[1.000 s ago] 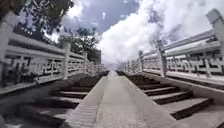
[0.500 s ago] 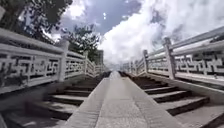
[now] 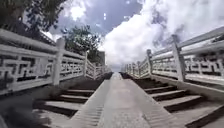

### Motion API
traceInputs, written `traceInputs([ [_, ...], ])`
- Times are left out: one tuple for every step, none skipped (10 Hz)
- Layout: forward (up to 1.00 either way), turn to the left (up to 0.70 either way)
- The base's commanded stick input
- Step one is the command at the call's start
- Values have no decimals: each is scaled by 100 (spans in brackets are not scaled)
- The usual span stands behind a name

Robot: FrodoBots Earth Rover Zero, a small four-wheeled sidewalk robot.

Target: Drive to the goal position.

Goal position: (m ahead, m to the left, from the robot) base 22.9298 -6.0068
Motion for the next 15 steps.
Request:
traceInputs([
  [70,-10],
  [70,-1],
  [70,0],
  [70,0],
  [70,0],
  [70,0],
  [70,0],
  [70,0],
  [70,0],
  [70,0],
  [70,1],
  [70,7],
  [70,13],
  [70,0],
  [70,0],
])
